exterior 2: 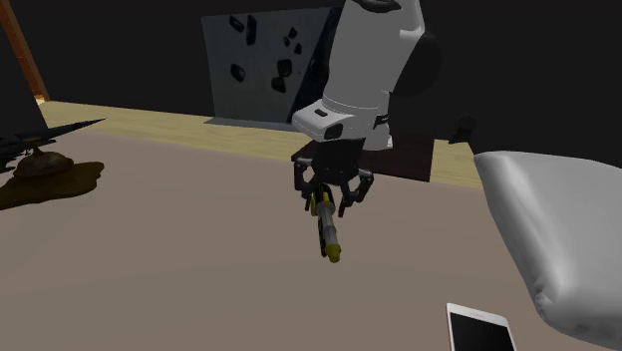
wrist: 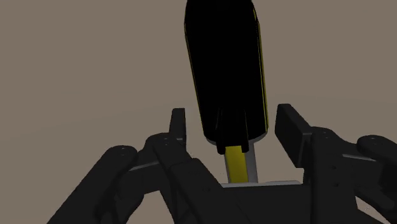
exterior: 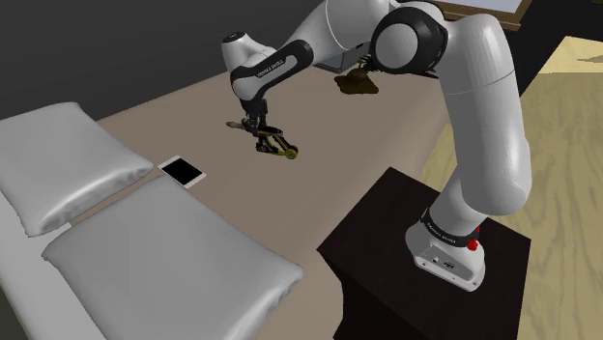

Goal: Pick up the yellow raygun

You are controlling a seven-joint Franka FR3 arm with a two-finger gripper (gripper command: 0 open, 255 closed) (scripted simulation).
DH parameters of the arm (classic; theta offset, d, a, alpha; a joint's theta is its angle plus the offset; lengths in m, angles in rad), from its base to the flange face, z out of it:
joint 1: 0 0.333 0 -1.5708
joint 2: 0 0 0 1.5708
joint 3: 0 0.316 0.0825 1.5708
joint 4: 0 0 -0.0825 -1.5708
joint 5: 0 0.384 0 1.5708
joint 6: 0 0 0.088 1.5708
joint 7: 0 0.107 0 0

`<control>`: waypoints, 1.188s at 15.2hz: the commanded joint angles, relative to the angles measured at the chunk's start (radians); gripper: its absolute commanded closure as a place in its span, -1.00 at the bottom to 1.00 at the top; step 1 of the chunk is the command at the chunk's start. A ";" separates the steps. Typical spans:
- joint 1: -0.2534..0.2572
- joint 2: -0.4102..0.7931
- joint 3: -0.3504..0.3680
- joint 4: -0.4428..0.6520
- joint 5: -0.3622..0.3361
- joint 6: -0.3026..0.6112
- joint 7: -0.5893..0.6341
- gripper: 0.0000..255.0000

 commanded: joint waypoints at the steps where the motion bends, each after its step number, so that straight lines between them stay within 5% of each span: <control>1: 0.000 0.000 0.000 -0.001 0.000 0.002 0.000 1.00; 18: -0.001 -0.056 0.005 0.033 0.010 -0.087 -0.019 1.00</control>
